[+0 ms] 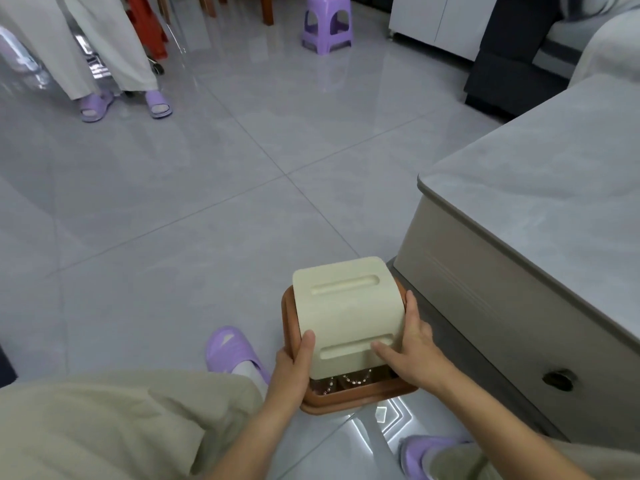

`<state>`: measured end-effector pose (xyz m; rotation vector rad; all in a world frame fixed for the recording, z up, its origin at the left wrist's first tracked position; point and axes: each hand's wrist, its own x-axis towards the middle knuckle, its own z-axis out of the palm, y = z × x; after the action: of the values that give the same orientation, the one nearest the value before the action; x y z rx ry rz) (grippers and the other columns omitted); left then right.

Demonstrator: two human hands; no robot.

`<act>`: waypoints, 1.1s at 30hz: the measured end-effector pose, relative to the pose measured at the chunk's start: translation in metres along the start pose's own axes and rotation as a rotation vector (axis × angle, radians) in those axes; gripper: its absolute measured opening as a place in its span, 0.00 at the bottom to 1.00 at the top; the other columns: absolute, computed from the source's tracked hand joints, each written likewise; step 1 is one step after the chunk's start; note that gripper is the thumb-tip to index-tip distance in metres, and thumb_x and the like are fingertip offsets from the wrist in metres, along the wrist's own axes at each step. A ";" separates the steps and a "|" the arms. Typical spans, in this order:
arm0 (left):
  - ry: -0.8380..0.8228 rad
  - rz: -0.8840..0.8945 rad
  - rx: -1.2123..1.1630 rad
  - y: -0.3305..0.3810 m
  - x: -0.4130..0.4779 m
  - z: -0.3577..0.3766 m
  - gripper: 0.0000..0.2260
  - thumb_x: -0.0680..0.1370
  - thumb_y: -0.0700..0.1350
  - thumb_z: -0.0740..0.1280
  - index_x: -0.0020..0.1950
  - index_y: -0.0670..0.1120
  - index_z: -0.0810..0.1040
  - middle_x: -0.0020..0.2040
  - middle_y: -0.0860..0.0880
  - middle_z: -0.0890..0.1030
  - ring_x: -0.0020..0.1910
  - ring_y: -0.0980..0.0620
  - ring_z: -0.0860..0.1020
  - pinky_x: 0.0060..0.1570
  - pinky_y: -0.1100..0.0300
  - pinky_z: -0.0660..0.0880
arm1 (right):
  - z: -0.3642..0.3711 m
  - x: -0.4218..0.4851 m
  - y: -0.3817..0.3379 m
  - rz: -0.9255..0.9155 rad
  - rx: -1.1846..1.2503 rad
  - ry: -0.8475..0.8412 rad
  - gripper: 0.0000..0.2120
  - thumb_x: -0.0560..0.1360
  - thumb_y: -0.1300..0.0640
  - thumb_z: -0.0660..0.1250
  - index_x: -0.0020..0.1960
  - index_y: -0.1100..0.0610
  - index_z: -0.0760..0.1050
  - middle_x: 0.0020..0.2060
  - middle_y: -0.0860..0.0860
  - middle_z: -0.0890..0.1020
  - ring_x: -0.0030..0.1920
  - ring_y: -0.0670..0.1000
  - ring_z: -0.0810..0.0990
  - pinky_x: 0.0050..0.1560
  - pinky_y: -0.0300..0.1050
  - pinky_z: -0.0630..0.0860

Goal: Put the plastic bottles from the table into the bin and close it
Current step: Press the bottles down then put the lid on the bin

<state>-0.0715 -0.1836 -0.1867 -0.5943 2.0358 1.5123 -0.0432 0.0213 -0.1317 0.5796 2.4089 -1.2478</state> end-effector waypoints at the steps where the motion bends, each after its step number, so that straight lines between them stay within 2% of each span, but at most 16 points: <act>1: 0.007 -0.019 0.000 -0.001 0.001 -0.002 0.48 0.58 0.78 0.58 0.63 0.43 0.73 0.57 0.46 0.81 0.57 0.47 0.79 0.63 0.50 0.73 | 0.001 0.000 -0.004 0.001 -0.012 0.011 0.53 0.70 0.47 0.70 0.73 0.43 0.29 0.70 0.61 0.56 0.68 0.59 0.66 0.68 0.51 0.62; 4: 0.056 -0.004 -0.120 0.008 0.004 -0.011 0.36 0.69 0.70 0.59 0.61 0.41 0.75 0.55 0.44 0.82 0.54 0.45 0.80 0.60 0.51 0.76 | 0.005 0.014 -0.022 -0.075 -0.016 0.040 0.51 0.68 0.45 0.71 0.74 0.42 0.34 0.70 0.59 0.60 0.67 0.59 0.67 0.65 0.52 0.66; 7: 0.152 0.168 -0.140 0.018 0.027 -0.021 0.26 0.76 0.64 0.56 0.60 0.44 0.74 0.54 0.45 0.81 0.54 0.46 0.80 0.50 0.59 0.74 | 0.015 0.050 -0.048 -0.155 -0.009 0.031 0.48 0.67 0.40 0.69 0.73 0.38 0.38 0.68 0.58 0.64 0.66 0.58 0.67 0.66 0.55 0.67; 8: 0.181 0.240 -0.136 0.025 0.037 -0.025 0.27 0.74 0.65 0.55 0.63 0.48 0.72 0.56 0.46 0.80 0.56 0.47 0.79 0.50 0.60 0.73 | 0.017 0.066 -0.059 -0.160 -0.010 0.032 0.47 0.66 0.37 0.67 0.72 0.37 0.38 0.68 0.57 0.64 0.66 0.59 0.67 0.65 0.57 0.68; 11: 0.216 0.415 -0.119 0.058 0.069 -0.030 0.28 0.71 0.68 0.53 0.70 0.63 0.59 0.68 0.54 0.72 0.64 0.54 0.73 0.62 0.56 0.69 | 0.014 0.122 -0.091 -0.144 -0.026 0.049 0.43 0.68 0.33 0.63 0.72 0.38 0.40 0.69 0.56 0.60 0.68 0.63 0.63 0.65 0.61 0.66; 13: 0.184 0.471 -0.099 0.086 0.096 -0.025 0.31 0.71 0.68 0.52 0.73 0.63 0.53 0.71 0.56 0.68 0.66 0.56 0.70 0.67 0.55 0.67 | 0.005 0.160 -0.108 -0.127 -0.072 0.136 0.40 0.70 0.33 0.59 0.73 0.41 0.41 0.72 0.55 0.56 0.69 0.64 0.60 0.65 0.62 0.64; 16: 0.101 0.487 -0.105 0.127 0.126 0.002 0.35 0.70 0.67 0.54 0.74 0.64 0.45 0.69 0.66 0.66 0.63 0.61 0.72 0.63 0.59 0.65 | -0.015 0.209 -0.123 -0.077 -0.284 0.316 0.40 0.72 0.32 0.52 0.76 0.49 0.41 0.76 0.55 0.49 0.72 0.63 0.56 0.66 0.64 0.61; 17: 0.088 0.462 -0.105 0.139 0.133 0.016 0.37 0.69 0.67 0.55 0.74 0.63 0.43 0.66 0.69 0.66 0.60 0.61 0.73 0.61 0.61 0.64 | -0.024 0.224 -0.126 -0.065 -0.348 0.356 0.40 0.73 0.32 0.50 0.76 0.50 0.41 0.76 0.55 0.48 0.73 0.62 0.54 0.66 0.64 0.61; 18: 0.085 0.420 -0.101 0.149 0.141 0.030 0.37 0.70 0.66 0.55 0.75 0.61 0.42 0.67 0.67 0.66 0.60 0.57 0.73 0.60 0.62 0.64 | -0.033 0.238 -0.127 -0.049 -0.394 0.390 0.39 0.73 0.32 0.48 0.76 0.51 0.41 0.77 0.54 0.47 0.73 0.62 0.52 0.67 0.65 0.60; 21: 0.066 0.228 -0.099 0.174 0.162 0.073 0.35 0.75 0.65 0.56 0.76 0.57 0.42 0.72 0.44 0.67 0.66 0.41 0.71 0.64 0.54 0.68 | -0.068 0.271 -0.126 0.031 -0.463 0.467 0.37 0.73 0.33 0.46 0.76 0.49 0.44 0.76 0.55 0.49 0.72 0.63 0.53 0.66 0.65 0.60; 24: -0.004 0.158 -0.045 0.199 0.176 0.105 0.37 0.72 0.70 0.53 0.74 0.60 0.39 0.74 0.42 0.64 0.66 0.38 0.70 0.66 0.44 0.69 | -0.094 0.289 -0.124 0.122 -0.443 0.512 0.31 0.74 0.35 0.44 0.75 0.43 0.46 0.76 0.56 0.47 0.72 0.66 0.52 0.65 0.66 0.60; 27: -0.062 0.134 -0.039 0.213 0.178 0.137 0.39 0.71 0.71 0.52 0.74 0.60 0.35 0.74 0.41 0.62 0.66 0.38 0.70 0.65 0.47 0.69 | -0.095 0.297 -0.125 0.173 -0.410 0.519 0.31 0.73 0.34 0.45 0.74 0.39 0.48 0.76 0.55 0.41 0.73 0.68 0.40 0.66 0.69 0.57; 29: -0.096 0.138 -0.088 0.221 0.173 0.150 0.45 0.63 0.78 0.51 0.72 0.64 0.35 0.73 0.41 0.64 0.63 0.39 0.73 0.63 0.46 0.71 | -0.091 0.302 -0.126 0.163 -0.388 0.525 0.32 0.71 0.32 0.47 0.74 0.38 0.49 0.76 0.53 0.40 0.73 0.68 0.38 0.65 0.69 0.58; 31: -0.127 0.017 -0.285 0.228 0.177 0.160 0.58 0.49 0.84 0.48 0.75 0.61 0.45 0.68 0.43 0.70 0.58 0.42 0.76 0.57 0.46 0.75 | -0.092 0.303 -0.129 0.178 -0.364 0.519 0.33 0.70 0.32 0.49 0.73 0.38 0.50 0.76 0.52 0.39 0.73 0.68 0.38 0.63 0.69 0.60; 32: -0.132 -0.092 -0.379 0.233 0.177 0.167 0.59 0.50 0.84 0.46 0.75 0.54 0.52 0.63 0.44 0.73 0.52 0.44 0.77 0.49 0.49 0.77 | -0.095 0.303 -0.131 0.191 -0.352 0.512 0.32 0.71 0.33 0.50 0.74 0.38 0.50 0.76 0.52 0.39 0.73 0.69 0.37 0.63 0.70 0.61; 33: -0.149 -0.186 -0.501 0.238 0.178 0.169 0.53 0.59 0.81 0.47 0.74 0.48 0.57 0.59 0.45 0.75 0.44 0.47 0.76 0.39 0.54 0.75 | -0.096 0.300 -0.132 0.200 -0.346 0.493 0.32 0.71 0.34 0.50 0.74 0.38 0.50 0.76 0.53 0.39 0.73 0.69 0.37 0.62 0.70 0.61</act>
<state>-0.3309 0.0387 -0.1676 -0.8072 1.4452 1.8955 -0.3782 0.0886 -0.1375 1.0847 2.7814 -0.6325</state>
